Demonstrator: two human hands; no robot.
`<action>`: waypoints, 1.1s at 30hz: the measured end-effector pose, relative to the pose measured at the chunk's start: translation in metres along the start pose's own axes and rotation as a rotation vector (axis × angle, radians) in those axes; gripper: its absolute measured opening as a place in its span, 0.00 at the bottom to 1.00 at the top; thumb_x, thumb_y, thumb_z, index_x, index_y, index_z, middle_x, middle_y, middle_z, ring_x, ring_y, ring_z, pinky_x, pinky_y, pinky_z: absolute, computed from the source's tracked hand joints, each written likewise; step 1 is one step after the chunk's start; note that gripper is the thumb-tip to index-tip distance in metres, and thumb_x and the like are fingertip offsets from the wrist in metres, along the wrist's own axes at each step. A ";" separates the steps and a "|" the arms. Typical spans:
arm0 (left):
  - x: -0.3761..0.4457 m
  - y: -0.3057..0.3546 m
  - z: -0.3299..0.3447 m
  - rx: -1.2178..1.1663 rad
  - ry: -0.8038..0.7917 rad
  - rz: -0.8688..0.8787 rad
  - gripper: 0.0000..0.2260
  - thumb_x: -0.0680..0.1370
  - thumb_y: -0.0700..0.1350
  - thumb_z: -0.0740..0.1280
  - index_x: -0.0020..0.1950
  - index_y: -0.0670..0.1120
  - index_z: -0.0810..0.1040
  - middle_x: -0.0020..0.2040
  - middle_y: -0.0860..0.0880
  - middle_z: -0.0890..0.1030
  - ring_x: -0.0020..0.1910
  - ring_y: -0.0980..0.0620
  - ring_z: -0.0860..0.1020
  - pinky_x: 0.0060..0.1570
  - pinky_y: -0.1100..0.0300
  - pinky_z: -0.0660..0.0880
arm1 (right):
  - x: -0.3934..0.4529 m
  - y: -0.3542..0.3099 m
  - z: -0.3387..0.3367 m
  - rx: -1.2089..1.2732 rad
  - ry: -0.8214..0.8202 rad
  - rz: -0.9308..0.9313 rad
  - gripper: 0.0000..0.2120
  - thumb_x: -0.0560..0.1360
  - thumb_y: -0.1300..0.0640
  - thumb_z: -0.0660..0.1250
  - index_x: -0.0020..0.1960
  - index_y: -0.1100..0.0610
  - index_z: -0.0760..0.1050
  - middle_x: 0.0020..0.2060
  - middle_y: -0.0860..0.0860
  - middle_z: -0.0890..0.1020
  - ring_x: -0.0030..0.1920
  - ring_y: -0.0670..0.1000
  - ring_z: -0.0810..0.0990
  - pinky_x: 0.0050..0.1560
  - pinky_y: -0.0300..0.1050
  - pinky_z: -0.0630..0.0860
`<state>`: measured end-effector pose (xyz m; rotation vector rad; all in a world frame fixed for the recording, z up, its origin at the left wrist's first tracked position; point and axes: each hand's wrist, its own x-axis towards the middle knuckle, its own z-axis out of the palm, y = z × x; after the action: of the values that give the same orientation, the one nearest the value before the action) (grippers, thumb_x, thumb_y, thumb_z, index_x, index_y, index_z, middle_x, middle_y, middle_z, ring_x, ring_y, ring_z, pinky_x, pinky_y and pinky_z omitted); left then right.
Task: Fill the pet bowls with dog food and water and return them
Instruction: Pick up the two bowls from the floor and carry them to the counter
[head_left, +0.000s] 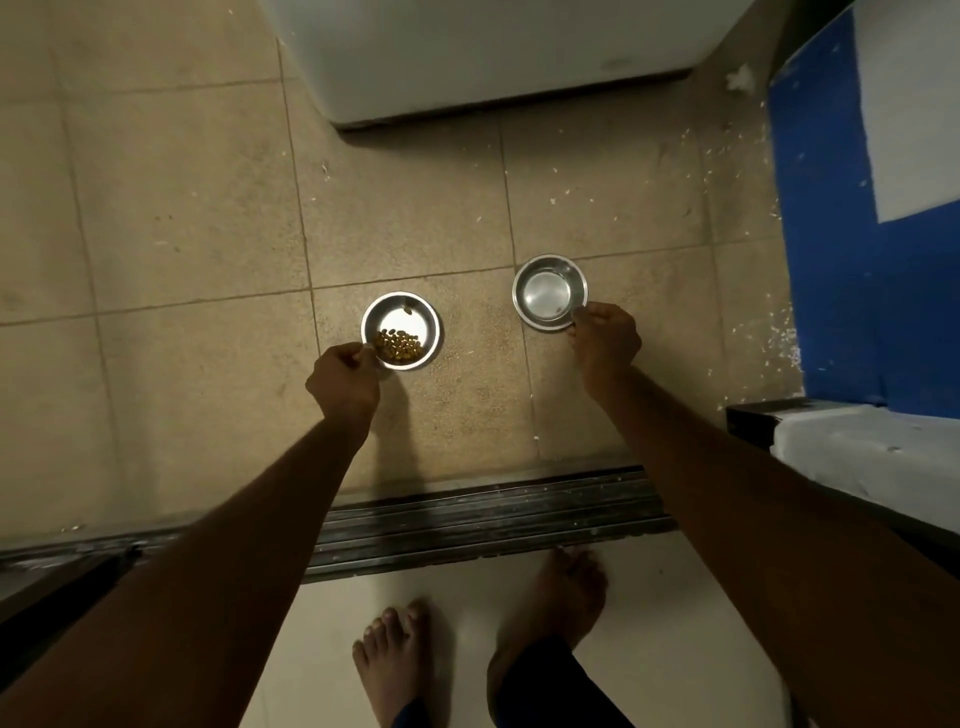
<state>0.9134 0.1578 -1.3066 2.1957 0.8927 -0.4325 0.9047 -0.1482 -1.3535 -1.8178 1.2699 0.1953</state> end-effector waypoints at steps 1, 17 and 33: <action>0.002 -0.002 0.003 -0.031 0.003 -0.022 0.10 0.83 0.48 0.71 0.56 0.43 0.88 0.47 0.48 0.87 0.50 0.48 0.84 0.67 0.46 0.78 | 0.004 0.002 0.002 0.038 -0.008 0.003 0.10 0.71 0.46 0.73 0.48 0.51 0.86 0.42 0.51 0.90 0.44 0.54 0.90 0.56 0.58 0.86; -0.010 0.011 -0.001 -0.309 0.001 -0.202 0.04 0.80 0.42 0.77 0.47 0.43 0.86 0.46 0.42 0.88 0.46 0.47 0.89 0.39 0.62 0.85 | -0.031 -0.028 -0.013 0.221 -0.073 0.130 0.07 0.78 0.63 0.77 0.54 0.64 0.86 0.43 0.57 0.89 0.37 0.50 0.89 0.50 0.54 0.89; -0.093 0.141 -0.161 -0.453 0.022 -0.124 0.05 0.79 0.41 0.77 0.51 0.40 0.87 0.42 0.44 0.86 0.46 0.44 0.89 0.34 0.69 0.81 | -0.162 -0.175 -0.105 0.371 -0.092 0.128 0.07 0.79 0.65 0.76 0.54 0.68 0.85 0.48 0.61 0.89 0.41 0.56 0.91 0.50 0.51 0.89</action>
<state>0.9542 0.1598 -1.0768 1.7412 1.0292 -0.2344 0.9379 -0.0998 -1.0996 -1.3989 1.2647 0.1037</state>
